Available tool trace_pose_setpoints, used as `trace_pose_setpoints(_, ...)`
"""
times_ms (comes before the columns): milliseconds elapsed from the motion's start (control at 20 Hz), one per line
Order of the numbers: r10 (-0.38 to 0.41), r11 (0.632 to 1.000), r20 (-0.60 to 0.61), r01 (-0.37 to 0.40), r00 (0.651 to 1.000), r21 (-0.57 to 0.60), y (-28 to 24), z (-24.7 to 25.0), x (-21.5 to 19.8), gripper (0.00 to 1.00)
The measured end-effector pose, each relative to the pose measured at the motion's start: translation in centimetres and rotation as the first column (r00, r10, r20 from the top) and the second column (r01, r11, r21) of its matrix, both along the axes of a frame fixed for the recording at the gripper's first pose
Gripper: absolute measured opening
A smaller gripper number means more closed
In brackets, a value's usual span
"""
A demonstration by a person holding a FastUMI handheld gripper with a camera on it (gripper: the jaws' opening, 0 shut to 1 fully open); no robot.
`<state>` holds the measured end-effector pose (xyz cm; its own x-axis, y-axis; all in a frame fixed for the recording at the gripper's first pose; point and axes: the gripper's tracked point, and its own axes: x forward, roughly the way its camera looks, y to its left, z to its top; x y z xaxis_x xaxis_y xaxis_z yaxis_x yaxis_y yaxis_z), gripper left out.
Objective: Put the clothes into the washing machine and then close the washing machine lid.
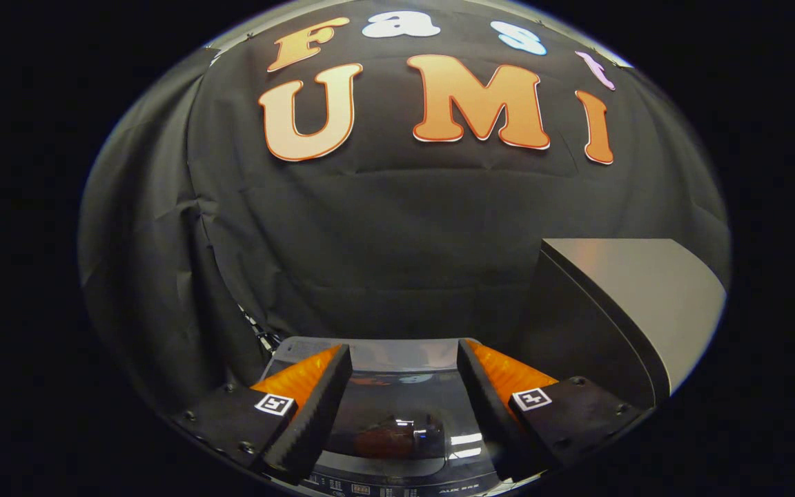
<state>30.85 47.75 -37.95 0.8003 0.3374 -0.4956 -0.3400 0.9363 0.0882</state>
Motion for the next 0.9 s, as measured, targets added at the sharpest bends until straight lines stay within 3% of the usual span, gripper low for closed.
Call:
trace_pose_setpoints(400,-0.012,0.998,0.110,0.006,0.994,0.060,-0.1,7.7,-0.5,0.98)
trace_pose_setpoints(900,-0.048,0.995,0.288,0.021,0.956,0.097,-4.4,19.3,-3.8,0.98)
